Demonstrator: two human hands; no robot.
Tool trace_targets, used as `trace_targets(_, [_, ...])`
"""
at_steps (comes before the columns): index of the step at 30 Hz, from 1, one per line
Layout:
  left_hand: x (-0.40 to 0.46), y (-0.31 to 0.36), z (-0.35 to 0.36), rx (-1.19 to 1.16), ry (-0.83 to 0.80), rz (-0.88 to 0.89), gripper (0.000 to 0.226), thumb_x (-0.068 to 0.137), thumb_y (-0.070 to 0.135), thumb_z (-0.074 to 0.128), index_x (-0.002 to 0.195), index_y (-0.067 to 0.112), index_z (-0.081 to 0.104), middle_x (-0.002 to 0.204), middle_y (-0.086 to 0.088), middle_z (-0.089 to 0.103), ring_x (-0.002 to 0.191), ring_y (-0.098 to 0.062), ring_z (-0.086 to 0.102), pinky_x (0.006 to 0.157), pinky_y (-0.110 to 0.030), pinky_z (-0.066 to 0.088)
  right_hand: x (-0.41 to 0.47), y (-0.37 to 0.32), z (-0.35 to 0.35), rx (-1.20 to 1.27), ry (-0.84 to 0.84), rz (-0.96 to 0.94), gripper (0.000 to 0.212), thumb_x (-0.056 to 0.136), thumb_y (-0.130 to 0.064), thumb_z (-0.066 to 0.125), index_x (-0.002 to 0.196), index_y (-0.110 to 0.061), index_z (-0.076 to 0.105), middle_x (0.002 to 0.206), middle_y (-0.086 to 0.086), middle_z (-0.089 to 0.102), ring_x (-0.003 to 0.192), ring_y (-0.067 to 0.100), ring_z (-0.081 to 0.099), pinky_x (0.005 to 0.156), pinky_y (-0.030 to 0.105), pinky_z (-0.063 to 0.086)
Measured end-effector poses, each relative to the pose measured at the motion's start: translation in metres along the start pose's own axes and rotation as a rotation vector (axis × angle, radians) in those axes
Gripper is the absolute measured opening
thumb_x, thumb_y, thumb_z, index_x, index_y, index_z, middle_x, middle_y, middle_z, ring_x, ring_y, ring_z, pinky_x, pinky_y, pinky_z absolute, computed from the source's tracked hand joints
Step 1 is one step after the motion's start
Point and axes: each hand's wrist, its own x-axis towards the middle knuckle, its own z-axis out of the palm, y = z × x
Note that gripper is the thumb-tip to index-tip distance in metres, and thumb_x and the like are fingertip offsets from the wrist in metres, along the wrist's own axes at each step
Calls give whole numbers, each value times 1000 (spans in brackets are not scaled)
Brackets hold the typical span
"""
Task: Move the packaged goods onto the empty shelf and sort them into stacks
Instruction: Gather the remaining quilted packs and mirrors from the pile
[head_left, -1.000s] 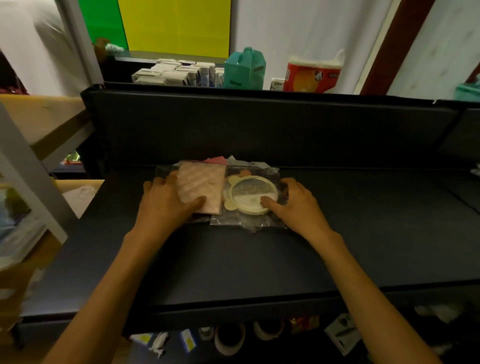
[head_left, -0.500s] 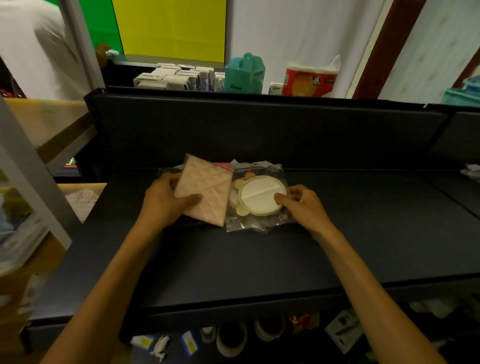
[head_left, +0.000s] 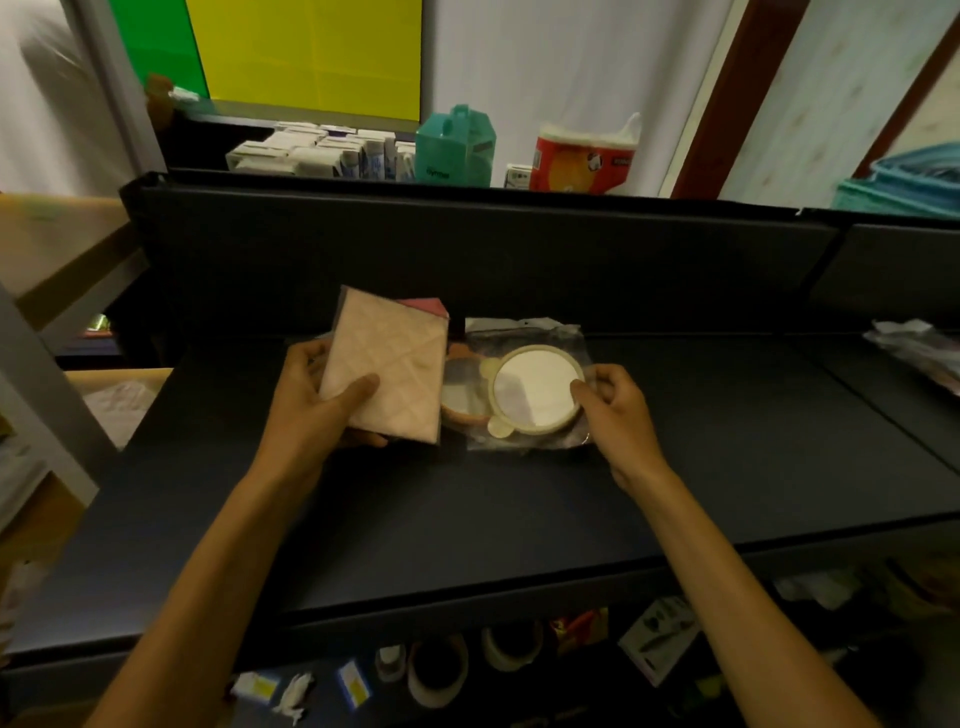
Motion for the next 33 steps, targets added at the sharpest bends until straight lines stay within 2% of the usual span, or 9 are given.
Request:
trace_targets(5, [-13,1,25,-70,-66,41,58,80,18,71,129,29,40,128,0,48,99,-23,62,52,-32,57,-10,3,-33,93,45,-32,21,95,-20,55,115,-20,50,103,-12,61,93,3,60,65,18,54])
trace_targets(7, [-22,2,38,-102,-95,54,56,82,15,69,128,27,39,120,5,51,95,-21,63,51,-33,58,-13,7,-50,98,61,-55,22,95,-20,55,116,-19,50,106,-10,62,96,4,60,65,18,54])
trace_targets(11, [-40,-1,71,-122,-195,68,53,83,14,68,125,30,40,124,0,54,96,-22,66,55,-38,58,-19,19,-88,79,78,-62,25,94,-19,56,119,-17,50,112,-6,62,102,9,61,78,30,57])
trace_targets(15, [-57,0,112,-111,-264,58,54,84,15,67,127,31,38,119,4,55,91,-17,69,56,-38,58,-27,29,-134,76,131,-44,23,94,-19,55,117,-17,49,115,-1,62,102,9,60,82,35,56])
trace_targets(17, [-67,2,140,-121,-296,56,52,84,15,67,125,32,39,119,3,56,90,-16,69,57,-37,58,-30,36,-167,74,180,-29,23,95,-20,55,116,-18,50,114,-3,63,102,9,60,83,38,56])
trace_targets(20, [-87,5,189,-129,-346,70,53,84,14,66,125,33,39,123,3,54,97,-20,67,58,-36,58,-35,46,-222,116,237,7,23,94,-23,57,116,-19,52,110,-10,64,102,14,63,85,50,55])
trace_targets(24, [-121,8,263,-117,-375,116,53,85,10,66,125,29,37,118,5,55,94,-20,67,54,-34,57,-41,62,-303,121,319,2,11,94,-22,56,104,-27,54,100,-17,64,96,10,63,87,53,54])
trace_targets(26, [-138,9,301,-105,-388,124,53,85,9,65,125,28,36,116,7,53,93,-19,67,52,-33,57,-44,72,-345,148,346,9,10,94,-21,57,99,-30,54,101,-15,65,98,15,64,86,56,53])
trace_targets(33, [-192,17,411,-116,-400,138,52,86,9,65,127,23,37,111,10,54,89,-12,66,51,-33,57,-45,108,-466,203,419,60,11,94,-21,58,100,-28,54,108,-8,64,105,23,63,86,59,52])
